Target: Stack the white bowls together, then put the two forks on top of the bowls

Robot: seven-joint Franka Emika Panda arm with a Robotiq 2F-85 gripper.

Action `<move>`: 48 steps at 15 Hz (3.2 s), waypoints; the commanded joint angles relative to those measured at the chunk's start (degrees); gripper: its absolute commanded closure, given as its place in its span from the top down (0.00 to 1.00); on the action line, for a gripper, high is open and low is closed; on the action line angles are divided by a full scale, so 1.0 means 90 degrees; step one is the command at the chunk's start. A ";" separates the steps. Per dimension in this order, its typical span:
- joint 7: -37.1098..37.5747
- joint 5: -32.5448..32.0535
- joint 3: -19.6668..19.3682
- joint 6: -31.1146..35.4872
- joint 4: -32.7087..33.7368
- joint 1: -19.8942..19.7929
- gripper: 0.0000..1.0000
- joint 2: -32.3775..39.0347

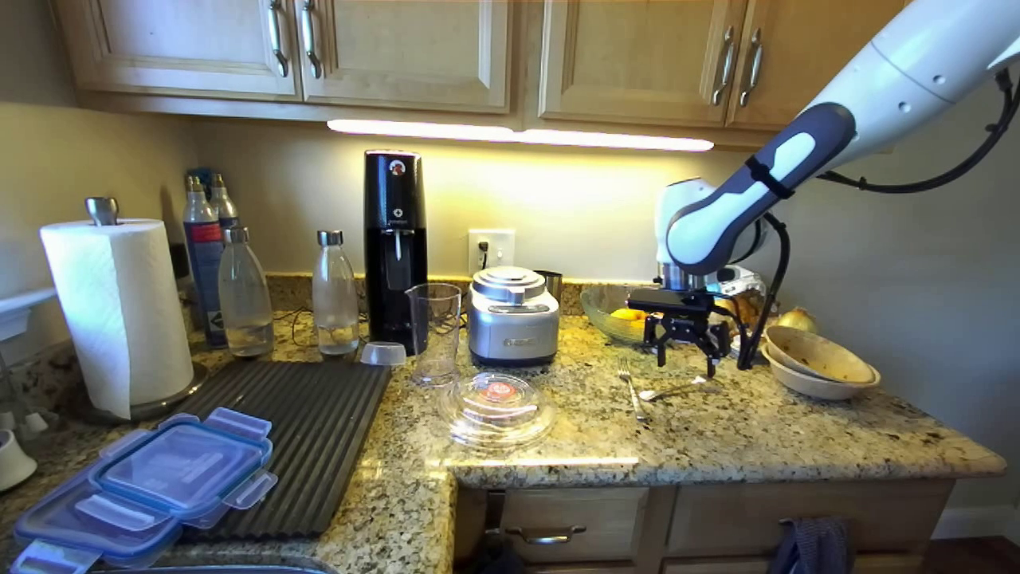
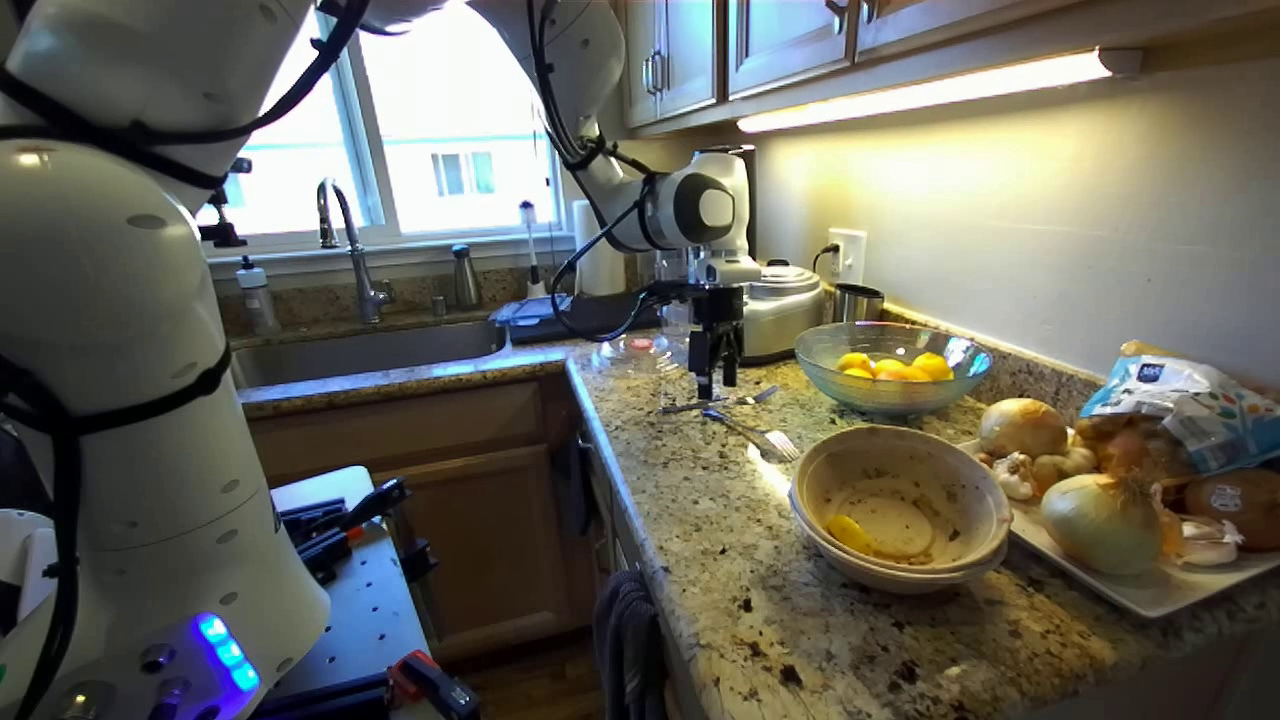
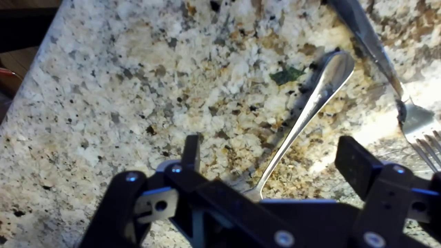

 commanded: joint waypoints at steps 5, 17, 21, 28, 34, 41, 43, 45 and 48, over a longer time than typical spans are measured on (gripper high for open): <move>0.0979 0.0114 -0.0138 0.0324 0.0101 -0.0052 1.00 0.0258; 0.2209 0.0862 -0.0179 0.1391 -0.0048 -0.0256 0.47 0.0714; 0.2375 0.0888 -0.0224 0.1555 -0.0097 -0.0226 0.21 0.0684; 0.2457 0.0874 -0.0216 0.1659 -0.0229 -0.0234 0.07 0.0543; 0.2464 0.0520 -0.0411 0.1405 -0.0530 -0.0022 0.07 0.0042; 0.2933 -0.0299 -0.0877 0.1145 -0.0854 0.0246 0.08 -0.0701; 0.3111 -0.0529 -0.0966 0.1080 -0.0967 0.0179 0.08 -0.0907; 0.3175 -0.0652 -0.0998 0.1022 -0.1061 0.0045 0.08 -0.1081; 0.2906 -0.0432 -0.0864 0.1081 -0.1223 -0.0331 0.08 -0.1271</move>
